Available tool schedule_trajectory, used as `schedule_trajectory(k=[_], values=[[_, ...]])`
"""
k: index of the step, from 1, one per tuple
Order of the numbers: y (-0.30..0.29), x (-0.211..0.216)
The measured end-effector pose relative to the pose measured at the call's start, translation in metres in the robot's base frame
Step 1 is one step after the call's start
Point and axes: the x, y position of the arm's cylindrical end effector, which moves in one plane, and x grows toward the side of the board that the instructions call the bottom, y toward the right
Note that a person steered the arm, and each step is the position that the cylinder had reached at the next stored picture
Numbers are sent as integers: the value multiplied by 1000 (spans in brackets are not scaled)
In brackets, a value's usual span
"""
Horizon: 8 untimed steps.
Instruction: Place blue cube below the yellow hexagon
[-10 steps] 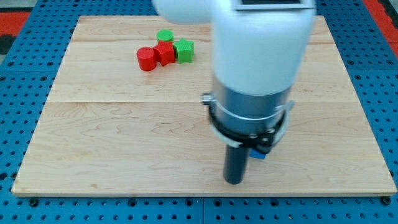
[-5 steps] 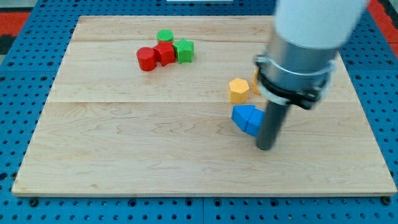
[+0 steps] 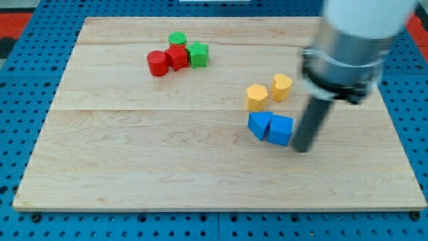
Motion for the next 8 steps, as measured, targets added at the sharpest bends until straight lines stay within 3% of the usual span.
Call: schedule_trajectory(k=[2,3,4,5,6,8], values=[[-32,-16],[-54,15],[-139,-10],[-140,-62],[-96,-69],[-142,-63]])
